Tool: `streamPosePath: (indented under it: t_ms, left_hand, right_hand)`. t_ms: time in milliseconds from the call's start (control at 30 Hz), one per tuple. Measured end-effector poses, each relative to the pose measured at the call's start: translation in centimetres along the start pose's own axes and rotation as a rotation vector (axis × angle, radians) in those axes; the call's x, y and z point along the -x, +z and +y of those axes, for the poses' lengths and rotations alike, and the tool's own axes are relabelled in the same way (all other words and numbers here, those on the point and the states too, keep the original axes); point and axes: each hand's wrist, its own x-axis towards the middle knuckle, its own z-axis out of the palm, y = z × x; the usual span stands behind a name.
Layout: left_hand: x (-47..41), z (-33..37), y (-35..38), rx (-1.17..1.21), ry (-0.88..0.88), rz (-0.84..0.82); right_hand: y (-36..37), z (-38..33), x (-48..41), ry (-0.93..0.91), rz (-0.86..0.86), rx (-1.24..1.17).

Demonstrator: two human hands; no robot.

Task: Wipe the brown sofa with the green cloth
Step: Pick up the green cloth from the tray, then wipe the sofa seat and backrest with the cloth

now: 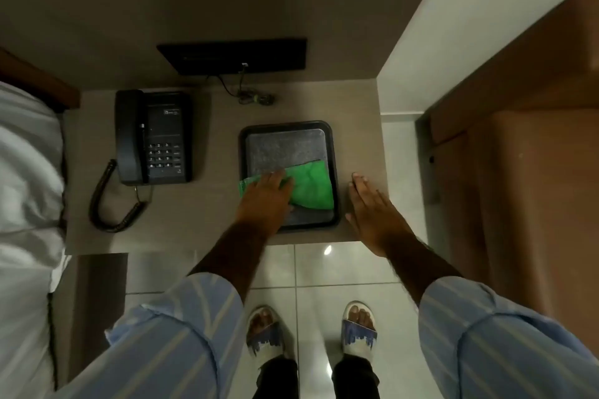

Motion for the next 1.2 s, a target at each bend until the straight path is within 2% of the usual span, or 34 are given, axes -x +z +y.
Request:
streamPosePath:
  t_ms: [67, 233, 400, 533, 700, 833, 900, 1033, 1200]
  left_hand:
    - [-0.4, 0.0, 0.4, -0.008, -0.013, 0.036]
    - [-0.8, 0.8, -1.6, 0.089, -0.065, 0.037]
    - [1.2, 3.3, -9.4, 0.238, -0.087, 0.091]
    - [2.9, 7.9, -18.2, 0.319, -0.048, 0.146]
    - [5.0, 16.3, -28.4, 0.377, 0.096, 0.261]
    - [6.1, 24.1, -33.4, 0.384, 0.191, 0.322]
    - [6.4, 28.3, -34.5, 0.405, 0.221, 0.362]
    - [7.2, 38.6, -34.2, 0.413, 0.295, 0.401]
    - [6.8, 53.2, -32.0, 0.49, 0.328, 0.359]
  right_hand:
    - [0.9, 0.3, -0.1, 0.007, 0.053, 0.049]
    - [-1.1, 0.4, 0.4, 0.01, -0.036, 0.036]
    - [-8.5, 0.8, 4.7, 0.123, 0.002, -0.002]
    - [-15.1, 2.3, 10.0, 0.19, 0.12, -0.031]
    - [-22.9, 4.7, 18.0, 0.274, 0.251, -0.037]
    - [-27.2, 7.7, 24.0, 0.321, 0.343, -0.016]
    - [-27.5, 9.9, 27.2, 0.35, 0.419, -0.048]
    - [-26.6, 16.3, 35.5, 0.425, 0.429, -0.081]
    - [-25.0, 29.6, 46.1, 0.58, 0.446, -0.046]
